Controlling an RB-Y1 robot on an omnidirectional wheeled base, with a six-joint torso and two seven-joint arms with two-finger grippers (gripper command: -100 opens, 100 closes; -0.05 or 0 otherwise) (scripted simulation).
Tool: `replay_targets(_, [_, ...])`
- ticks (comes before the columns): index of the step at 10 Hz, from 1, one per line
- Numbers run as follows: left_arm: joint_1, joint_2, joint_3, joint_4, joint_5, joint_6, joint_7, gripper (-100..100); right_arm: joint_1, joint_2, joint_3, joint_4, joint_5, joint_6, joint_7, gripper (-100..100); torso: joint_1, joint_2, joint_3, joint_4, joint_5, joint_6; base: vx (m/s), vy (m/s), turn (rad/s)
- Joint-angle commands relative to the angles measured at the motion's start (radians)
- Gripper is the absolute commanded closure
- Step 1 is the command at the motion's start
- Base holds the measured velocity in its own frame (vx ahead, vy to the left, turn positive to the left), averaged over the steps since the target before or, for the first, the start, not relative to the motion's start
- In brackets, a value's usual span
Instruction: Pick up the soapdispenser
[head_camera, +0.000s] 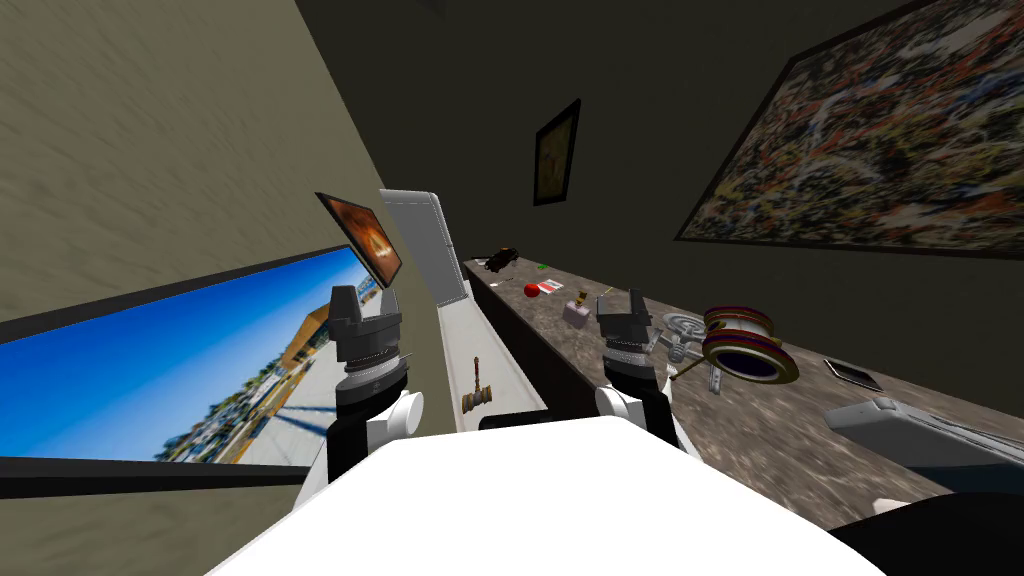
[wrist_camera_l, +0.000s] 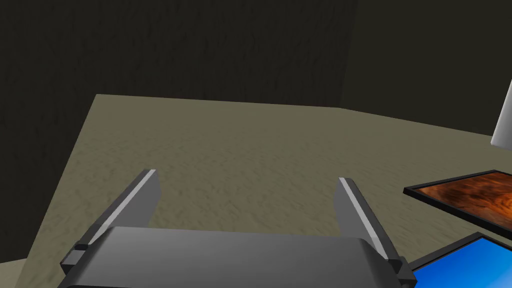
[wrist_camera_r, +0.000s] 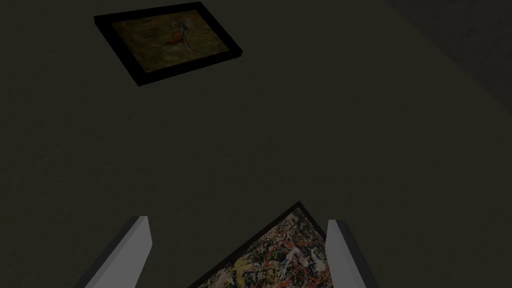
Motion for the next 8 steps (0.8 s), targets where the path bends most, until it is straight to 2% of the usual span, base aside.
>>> replay_targets(1, [0.0,0.0,0.0,0.0,0.0,0.0,0.0,0,0.0,-0.033,0.009,0.011,-0.001,0.001,-0.008,-100,0.0,0.0,0.0,0.0,0.0,0.0,-0.029,0.05,0.048])
replay_targets(4, [0.0,0.0,0.0,0.0,0.0,0.0,0.0,0,0.003,-0.107,0.03,0.038,-0.001,0.003,-0.027,-100,0.004,0.002,0.001,0.0,0.001,0.0,-0.026,0.063,0.033])
replay_targets(7, [0.0,0.0,0.0,0.0,0.0,0.0,0.0,0,0.01,-0.202,0.059,0.08,0.002,0.004,-0.053,-100,0.001,0.0,0.0,0.0,0.0,0.0,-0.002,0.015,0.046])
replay_targets(8, [0.0,0.0,0.0,0.0,0.0,0.0,0.0,0,0.01,-0.215,0.059,0.08,0.002,0.004,-0.053,-100,0.0,0.0,0.0,0.0,0.0,0.0,0.0,0.0,0.0])
